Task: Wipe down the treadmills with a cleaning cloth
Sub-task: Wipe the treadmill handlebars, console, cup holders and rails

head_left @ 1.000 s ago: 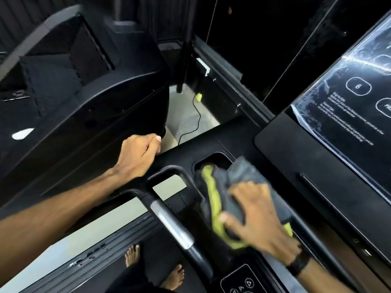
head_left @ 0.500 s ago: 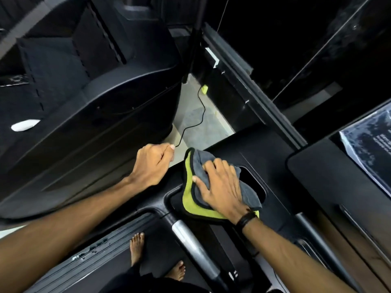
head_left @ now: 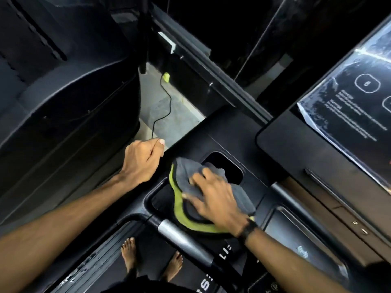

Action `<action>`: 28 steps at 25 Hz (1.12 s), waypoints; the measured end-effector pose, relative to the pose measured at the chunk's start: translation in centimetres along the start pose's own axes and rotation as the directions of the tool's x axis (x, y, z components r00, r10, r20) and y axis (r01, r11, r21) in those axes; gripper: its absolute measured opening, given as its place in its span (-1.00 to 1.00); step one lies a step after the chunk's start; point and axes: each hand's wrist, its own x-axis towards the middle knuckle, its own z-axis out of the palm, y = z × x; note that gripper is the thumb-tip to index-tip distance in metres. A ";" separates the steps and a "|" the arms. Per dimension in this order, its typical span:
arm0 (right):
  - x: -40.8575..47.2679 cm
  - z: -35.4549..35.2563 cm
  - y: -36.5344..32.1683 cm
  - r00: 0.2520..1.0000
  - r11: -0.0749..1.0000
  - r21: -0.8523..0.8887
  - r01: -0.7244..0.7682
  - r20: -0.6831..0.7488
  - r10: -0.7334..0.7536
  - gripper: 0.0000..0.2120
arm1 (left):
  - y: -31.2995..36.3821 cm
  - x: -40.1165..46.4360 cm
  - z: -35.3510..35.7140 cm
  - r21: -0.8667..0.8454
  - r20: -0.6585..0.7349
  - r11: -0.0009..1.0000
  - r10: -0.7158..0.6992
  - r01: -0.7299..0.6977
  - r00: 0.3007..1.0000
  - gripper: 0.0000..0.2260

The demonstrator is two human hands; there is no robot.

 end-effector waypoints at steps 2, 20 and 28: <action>-4.5 -1.4 2.2 0.997 0.996 -0.040 0.080 0.023 -0.079 -0.73 | 0.2 0.4 0.5 0.054 0.069 0.996 0.072 -0.076 0.995 -0.50; 4.1 -1.3 7.6 0.931 0.932 -0.110 -0.344 -0.170 0.324 -0.64 | -2.2 1.5 3.8 0.172 0.316 0.934 0.249 -0.313 0.915 -0.68; 7.7 -2.3 12.3 0.790 0.824 0.129 -0.552 -0.235 0.566 -0.52 | -1.6 1.4 3.7 0.254 0.300 0.930 0.187 -0.267 0.936 -0.67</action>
